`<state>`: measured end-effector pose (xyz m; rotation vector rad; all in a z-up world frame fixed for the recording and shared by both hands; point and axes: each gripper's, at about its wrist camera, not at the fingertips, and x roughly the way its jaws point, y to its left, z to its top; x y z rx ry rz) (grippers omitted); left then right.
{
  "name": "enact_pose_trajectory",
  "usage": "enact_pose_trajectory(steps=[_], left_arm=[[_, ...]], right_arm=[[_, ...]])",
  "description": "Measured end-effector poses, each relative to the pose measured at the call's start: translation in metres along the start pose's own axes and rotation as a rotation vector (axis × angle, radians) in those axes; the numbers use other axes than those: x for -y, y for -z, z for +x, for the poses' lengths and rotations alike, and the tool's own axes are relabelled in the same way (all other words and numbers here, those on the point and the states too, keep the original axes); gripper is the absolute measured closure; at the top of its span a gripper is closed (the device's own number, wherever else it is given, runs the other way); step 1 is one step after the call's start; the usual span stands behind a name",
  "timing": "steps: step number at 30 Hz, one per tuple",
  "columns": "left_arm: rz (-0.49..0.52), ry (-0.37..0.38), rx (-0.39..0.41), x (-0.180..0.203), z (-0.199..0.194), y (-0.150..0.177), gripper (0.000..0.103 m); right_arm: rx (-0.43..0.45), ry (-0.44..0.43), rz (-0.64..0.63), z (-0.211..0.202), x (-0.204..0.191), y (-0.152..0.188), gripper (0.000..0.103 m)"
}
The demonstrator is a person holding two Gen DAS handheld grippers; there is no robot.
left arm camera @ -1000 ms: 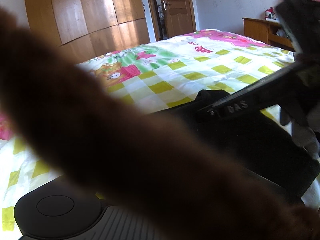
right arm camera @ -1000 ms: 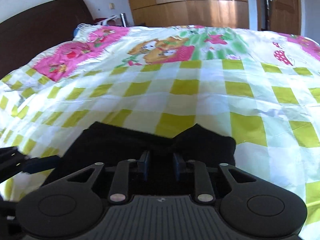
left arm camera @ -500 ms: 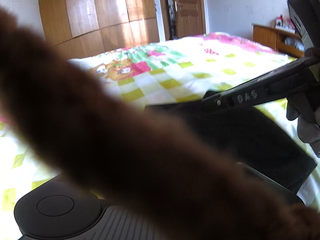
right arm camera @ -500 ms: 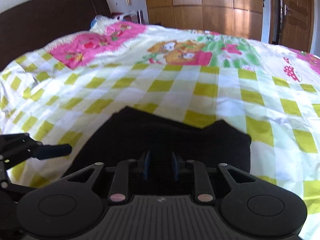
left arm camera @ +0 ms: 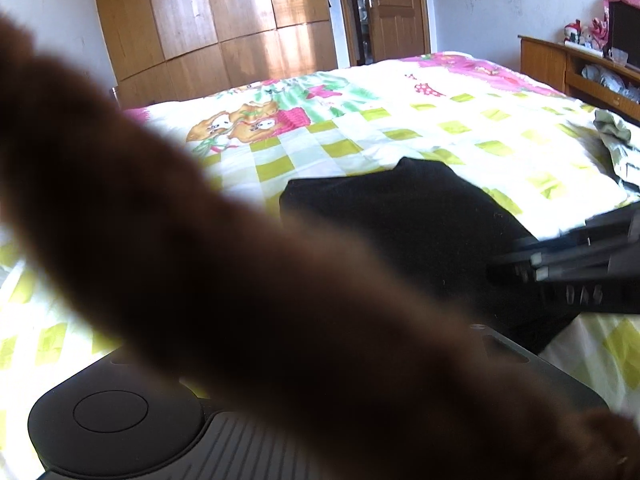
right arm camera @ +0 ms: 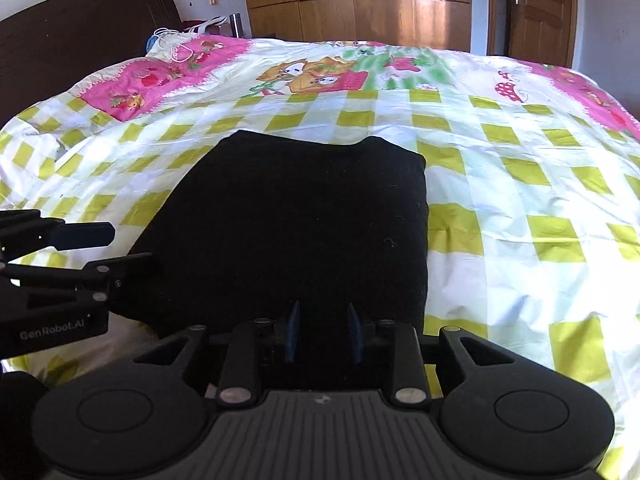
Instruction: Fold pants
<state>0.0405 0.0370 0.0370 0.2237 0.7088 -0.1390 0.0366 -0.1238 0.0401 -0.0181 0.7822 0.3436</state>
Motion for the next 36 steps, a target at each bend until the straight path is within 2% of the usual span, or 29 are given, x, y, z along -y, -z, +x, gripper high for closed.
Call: enact_pose_trajectory(steps=[5,12,20,27,28,36], left_arm=[[-0.005,-0.027,-0.021,0.001,-0.012,0.007,0.051],[0.002,-0.052,-0.005,0.002,-0.032,0.01,0.05],[0.019,-0.028,0.003,0.017,-0.046,0.019,0.049],[-0.01,0.03,-0.004,0.031,-0.054,0.034,0.044],[-0.015,0.039,-0.008,0.034,-0.054,0.037,0.042],[-0.018,0.067,-0.059,0.047,-0.046,0.059,0.039]], right_arm=[[0.061,-0.028,0.019,-0.03,-0.004,0.004,0.062],[0.073,-0.044,0.055,-0.044,-0.006,0.015,0.061],[0.059,-0.048,0.099,-0.052,-0.004,0.034,0.06],[0.083,-0.011,0.115,-0.062,-0.001,0.05,0.06],[0.079,-0.008,0.119,-0.062,-0.001,0.052,0.06],[0.012,0.001,0.116,-0.051,0.002,0.066,0.059]])
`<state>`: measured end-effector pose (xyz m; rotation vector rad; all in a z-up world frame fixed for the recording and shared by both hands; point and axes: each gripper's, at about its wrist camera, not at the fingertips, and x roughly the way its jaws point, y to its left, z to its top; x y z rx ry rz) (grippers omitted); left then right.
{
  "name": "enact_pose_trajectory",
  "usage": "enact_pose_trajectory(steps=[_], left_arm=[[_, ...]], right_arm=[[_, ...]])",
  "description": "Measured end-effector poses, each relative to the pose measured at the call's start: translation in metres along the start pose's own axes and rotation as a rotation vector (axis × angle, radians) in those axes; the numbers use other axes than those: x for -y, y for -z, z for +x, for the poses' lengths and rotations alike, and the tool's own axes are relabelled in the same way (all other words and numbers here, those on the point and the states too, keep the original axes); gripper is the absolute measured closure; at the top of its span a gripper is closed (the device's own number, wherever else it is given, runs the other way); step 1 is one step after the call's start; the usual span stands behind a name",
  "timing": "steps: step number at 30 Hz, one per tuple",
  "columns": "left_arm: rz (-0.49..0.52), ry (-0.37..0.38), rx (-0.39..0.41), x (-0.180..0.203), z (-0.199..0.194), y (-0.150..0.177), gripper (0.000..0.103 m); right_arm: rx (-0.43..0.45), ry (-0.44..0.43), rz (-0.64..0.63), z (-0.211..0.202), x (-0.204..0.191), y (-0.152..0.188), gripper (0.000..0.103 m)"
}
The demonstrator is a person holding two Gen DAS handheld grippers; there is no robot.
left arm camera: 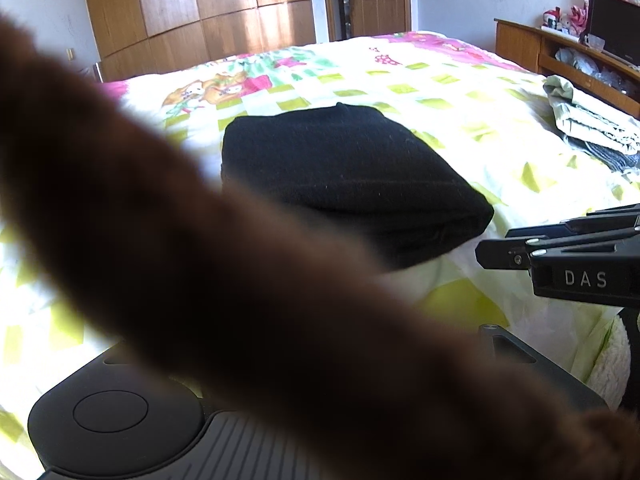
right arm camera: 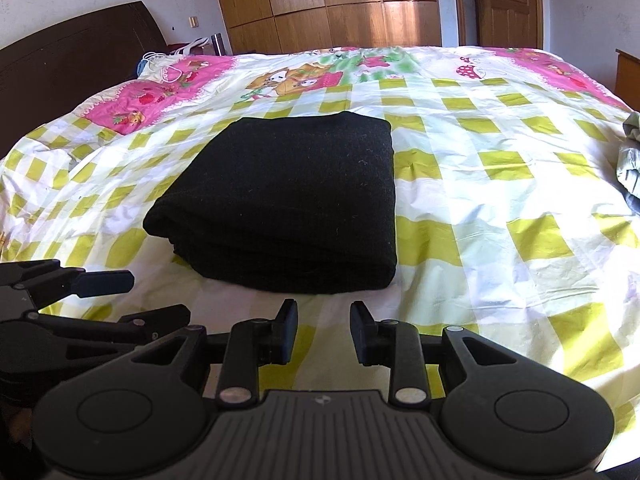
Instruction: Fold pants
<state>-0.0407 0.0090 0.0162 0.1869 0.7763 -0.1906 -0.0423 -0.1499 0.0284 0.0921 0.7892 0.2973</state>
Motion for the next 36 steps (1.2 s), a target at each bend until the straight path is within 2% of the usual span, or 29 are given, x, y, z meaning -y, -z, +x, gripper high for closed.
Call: enact_pose_trajectory(steps=[2,6,9,15,23,36], left_arm=[[-0.018,0.0,0.007,-0.002,0.0,0.0,0.03],[-0.044,0.013,-0.002,-0.005,0.002,0.001,0.026],[-0.042,-0.008,-0.009,-0.003,0.004,0.0,0.017],[-0.071,0.013,-0.003,-0.006,0.008,-0.001,0.015],[-0.116,0.003,-0.01,-0.012,0.015,-0.003,0.009],[-0.08,-0.004,-0.009,-0.004,0.015,-0.004,0.004]], right_arm=[[0.0,-0.011,-0.005,0.0,-0.002,0.001,0.054],[-0.009,-0.021,-0.01,0.001,-0.004,0.003,0.053],[-0.009,-0.013,-0.013,0.002,-0.003,0.003,0.053],[-0.023,-0.006,-0.017,0.007,-0.004,0.003,0.052],[-0.017,0.012,-0.036,0.008,-0.004,0.004,0.051],[-0.018,0.036,-0.046,0.007,-0.003,0.007,0.049]])
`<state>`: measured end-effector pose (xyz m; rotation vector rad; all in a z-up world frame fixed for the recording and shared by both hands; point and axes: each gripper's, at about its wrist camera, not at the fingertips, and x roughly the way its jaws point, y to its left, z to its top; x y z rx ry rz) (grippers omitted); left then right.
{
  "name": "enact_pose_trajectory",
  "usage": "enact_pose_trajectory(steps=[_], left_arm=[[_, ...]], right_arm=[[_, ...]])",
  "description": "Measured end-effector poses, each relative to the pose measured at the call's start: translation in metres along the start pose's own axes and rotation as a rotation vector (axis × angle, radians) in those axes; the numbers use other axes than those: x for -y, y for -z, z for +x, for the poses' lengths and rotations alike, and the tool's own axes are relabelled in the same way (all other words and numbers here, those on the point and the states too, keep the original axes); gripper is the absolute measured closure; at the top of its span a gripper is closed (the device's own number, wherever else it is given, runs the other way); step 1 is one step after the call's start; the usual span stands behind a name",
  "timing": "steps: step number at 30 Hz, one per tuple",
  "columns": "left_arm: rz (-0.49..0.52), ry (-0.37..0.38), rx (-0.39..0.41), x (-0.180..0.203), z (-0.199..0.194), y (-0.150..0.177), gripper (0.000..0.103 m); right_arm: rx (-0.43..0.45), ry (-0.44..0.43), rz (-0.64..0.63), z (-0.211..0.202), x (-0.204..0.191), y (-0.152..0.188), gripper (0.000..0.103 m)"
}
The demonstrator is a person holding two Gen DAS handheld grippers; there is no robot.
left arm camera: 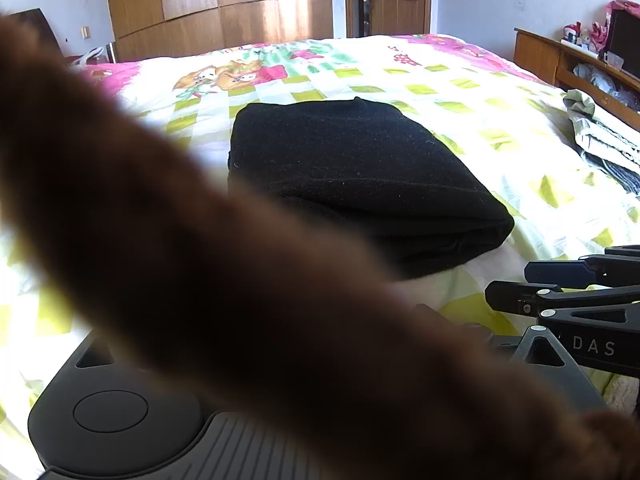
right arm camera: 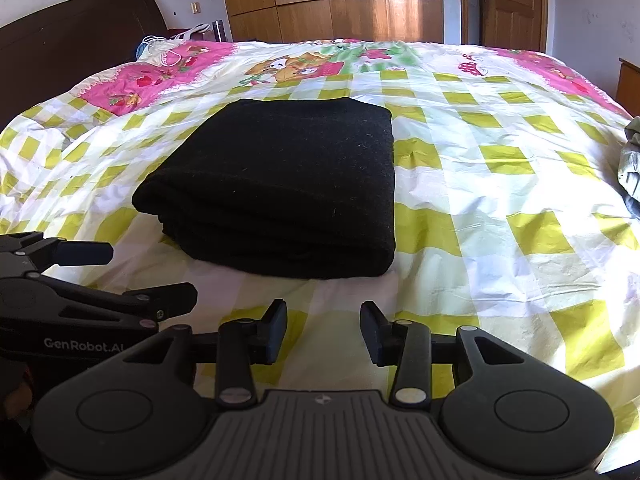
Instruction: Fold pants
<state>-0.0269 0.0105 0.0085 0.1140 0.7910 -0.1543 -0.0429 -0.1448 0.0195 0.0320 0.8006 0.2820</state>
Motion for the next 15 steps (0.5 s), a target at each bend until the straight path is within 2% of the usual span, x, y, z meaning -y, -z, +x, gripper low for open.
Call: enact_pose_trajectory(steps=[15], left_arm=[[-0.002,0.004,-0.01,0.0003,0.0016,0.0001,0.002]], right_arm=[[-0.001,0.0,-0.009,-0.0001,-0.0012,0.0002,0.048]])
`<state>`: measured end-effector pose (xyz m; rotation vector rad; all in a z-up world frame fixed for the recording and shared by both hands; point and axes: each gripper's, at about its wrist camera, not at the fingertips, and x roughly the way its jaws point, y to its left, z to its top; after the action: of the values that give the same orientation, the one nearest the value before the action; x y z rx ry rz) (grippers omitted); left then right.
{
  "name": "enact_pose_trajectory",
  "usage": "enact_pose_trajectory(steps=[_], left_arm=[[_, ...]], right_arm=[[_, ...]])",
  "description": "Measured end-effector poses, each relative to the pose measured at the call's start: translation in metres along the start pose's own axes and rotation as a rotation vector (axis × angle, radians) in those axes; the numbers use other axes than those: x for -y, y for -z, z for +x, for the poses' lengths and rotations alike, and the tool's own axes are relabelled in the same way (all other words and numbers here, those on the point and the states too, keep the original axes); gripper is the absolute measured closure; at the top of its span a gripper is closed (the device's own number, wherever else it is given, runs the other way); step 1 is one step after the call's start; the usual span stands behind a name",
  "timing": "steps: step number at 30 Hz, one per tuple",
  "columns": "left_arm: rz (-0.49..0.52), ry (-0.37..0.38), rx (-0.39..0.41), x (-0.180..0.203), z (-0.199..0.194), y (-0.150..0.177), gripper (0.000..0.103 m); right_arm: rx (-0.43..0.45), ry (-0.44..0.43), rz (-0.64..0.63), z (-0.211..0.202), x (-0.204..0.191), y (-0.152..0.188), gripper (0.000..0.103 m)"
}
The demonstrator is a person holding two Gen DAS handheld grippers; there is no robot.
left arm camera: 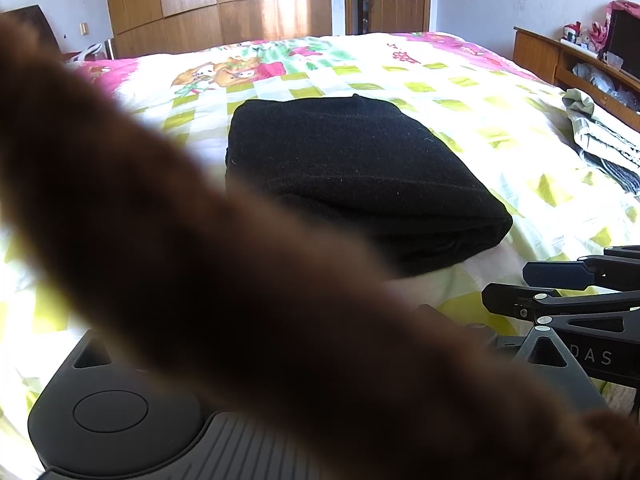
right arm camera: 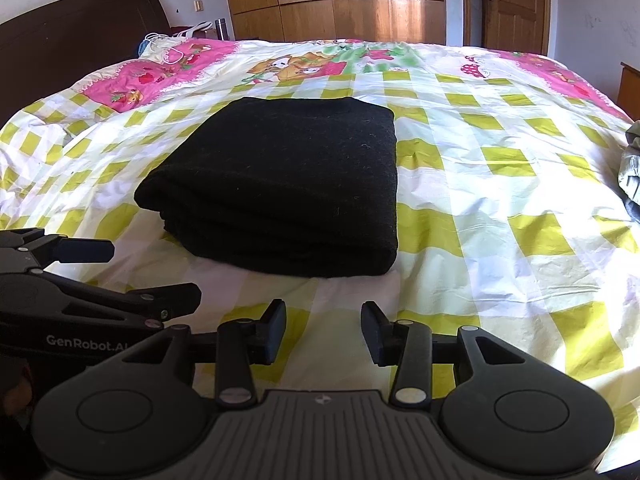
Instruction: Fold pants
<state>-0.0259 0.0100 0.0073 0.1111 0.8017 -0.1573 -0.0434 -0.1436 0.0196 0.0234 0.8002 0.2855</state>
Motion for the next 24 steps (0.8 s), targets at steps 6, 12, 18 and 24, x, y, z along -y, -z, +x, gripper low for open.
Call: enact_pose_trajectory(steps=[6,12,18,24], left_arm=[[-0.009,0.0,-0.004,0.0007,0.0006,0.0002,0.002],[-0.008,0.0,-0.004,-0.0001,0.0008,0.0001,0.002],[-0.008,0.0,-0.003,0.0,0.0008,0.0,0.002],[-0.007,-0.001,-0.004,0.0005,0.0008,0.0001,0.002]], right_arm=[[-0.001,0.002,-0.006,-0.0001,-0.0011,0.0005,0.048],[0.0,0.005,-0.009,-0.0002,-0.001,0.0003,0.048],[0.0,0.008,-0.011,-0.0008,-0.0009,0.0004,0.048],[0.002,0.008,-0.006,-0.0009,-0.0002,0.0005,0.048]])
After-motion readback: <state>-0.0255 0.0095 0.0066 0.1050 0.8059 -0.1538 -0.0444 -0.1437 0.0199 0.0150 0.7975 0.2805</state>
